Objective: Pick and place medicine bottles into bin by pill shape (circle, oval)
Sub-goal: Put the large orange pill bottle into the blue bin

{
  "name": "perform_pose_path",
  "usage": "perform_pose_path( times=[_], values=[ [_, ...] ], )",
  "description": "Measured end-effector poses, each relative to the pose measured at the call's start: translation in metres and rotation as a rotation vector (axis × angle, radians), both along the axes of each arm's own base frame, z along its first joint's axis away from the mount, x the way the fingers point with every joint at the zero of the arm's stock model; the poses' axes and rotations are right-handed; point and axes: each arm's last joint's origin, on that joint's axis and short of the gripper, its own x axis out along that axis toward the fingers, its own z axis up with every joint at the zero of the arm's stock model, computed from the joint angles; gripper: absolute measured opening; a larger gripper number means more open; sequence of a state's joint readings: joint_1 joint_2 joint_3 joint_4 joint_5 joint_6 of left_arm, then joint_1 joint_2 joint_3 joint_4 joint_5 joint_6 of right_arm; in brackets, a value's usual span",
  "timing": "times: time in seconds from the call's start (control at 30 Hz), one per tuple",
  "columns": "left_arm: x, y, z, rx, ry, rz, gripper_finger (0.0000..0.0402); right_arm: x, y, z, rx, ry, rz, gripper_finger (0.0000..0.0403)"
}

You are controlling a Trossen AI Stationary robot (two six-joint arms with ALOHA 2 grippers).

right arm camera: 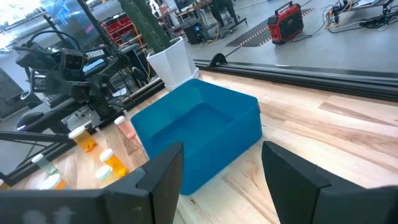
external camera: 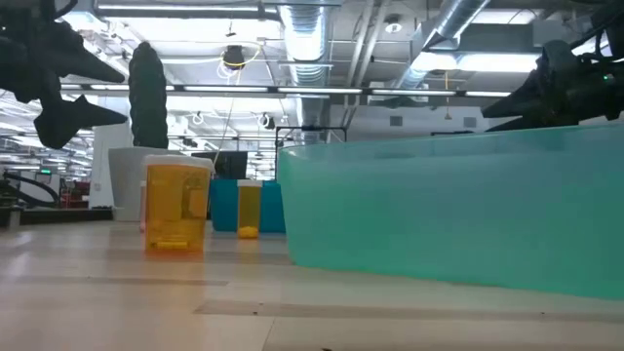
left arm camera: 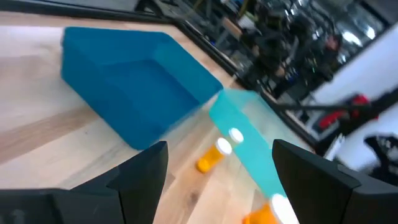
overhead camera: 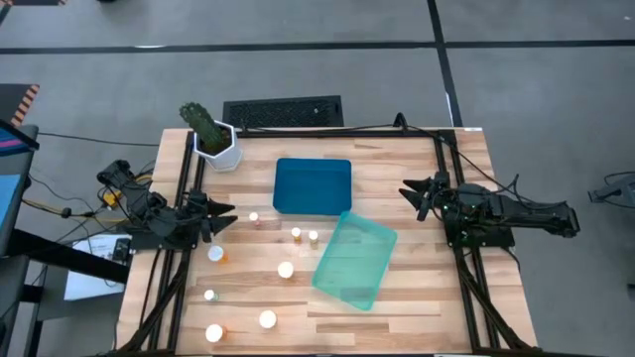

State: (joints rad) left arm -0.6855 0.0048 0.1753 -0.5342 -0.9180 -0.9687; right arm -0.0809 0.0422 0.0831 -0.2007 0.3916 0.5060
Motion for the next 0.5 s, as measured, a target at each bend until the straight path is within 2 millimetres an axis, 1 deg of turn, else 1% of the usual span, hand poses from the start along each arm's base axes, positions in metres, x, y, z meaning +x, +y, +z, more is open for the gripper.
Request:
perform_pose_path(
  times=[0.1, 0.23, 0.5],
  values=[
    [-0.0003, 0.0012, 0.0004, -0.008, -0.015, 0.043, 0.0282, 0.0000, 0.0000, 0.0001, 0.000, 0.000, 0.000, 0.0224],
    [-0.0007, 0.0025, 0.0005, 0.042, -0.012, 0.079, 0.0282, 0.0000, 0.0000, 0.0000, 0.000, 0.000, 0.000, 0.0224],
    [-0.0003, 0.0028, 0.0045, -0.042, -0.073, 0.128, 0.0282, 0.0000, 0.0000, 0.0000, 0.000, 0.000, 0.000, 0.0224]
  ],
)
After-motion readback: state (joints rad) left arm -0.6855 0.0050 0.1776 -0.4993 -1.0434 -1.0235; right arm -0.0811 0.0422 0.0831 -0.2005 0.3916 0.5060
